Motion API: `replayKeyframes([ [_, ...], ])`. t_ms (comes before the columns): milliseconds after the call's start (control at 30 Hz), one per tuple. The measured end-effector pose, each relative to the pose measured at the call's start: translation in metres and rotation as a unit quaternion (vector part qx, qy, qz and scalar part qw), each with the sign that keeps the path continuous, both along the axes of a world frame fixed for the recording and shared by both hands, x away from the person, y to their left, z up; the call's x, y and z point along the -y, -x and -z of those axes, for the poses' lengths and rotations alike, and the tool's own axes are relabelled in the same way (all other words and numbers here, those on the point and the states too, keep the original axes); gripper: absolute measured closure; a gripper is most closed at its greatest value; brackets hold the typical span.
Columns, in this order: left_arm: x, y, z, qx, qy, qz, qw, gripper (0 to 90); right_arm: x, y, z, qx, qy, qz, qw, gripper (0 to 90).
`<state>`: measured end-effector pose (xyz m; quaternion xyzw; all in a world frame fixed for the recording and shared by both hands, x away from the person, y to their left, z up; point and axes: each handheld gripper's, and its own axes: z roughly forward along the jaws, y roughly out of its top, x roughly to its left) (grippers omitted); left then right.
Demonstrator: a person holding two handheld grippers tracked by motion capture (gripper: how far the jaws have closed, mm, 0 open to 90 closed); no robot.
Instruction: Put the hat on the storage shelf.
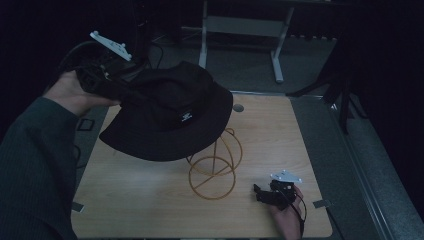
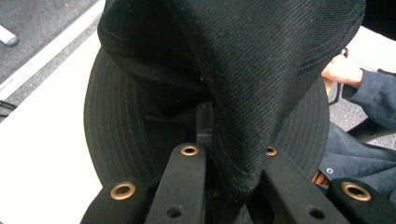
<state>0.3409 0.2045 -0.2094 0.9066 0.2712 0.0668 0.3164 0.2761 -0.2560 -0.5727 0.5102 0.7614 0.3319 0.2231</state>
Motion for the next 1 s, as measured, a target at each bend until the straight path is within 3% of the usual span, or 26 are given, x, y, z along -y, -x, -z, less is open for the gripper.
replayKeyframes([
  [500,0.022,0.003,-0.004,0.003,0.000,0.025,0.9997,88.0,0.000,0.000,0.000,0.000,0.001,-0.002,1.0000,12.5],
  [1000,0.047,0.001,0.000,-0.001,-0.007,0.050,0.9987,87.9,0.000,0.000,0.000,0.000,0.001,-0.002,1.0000,12.5],
])
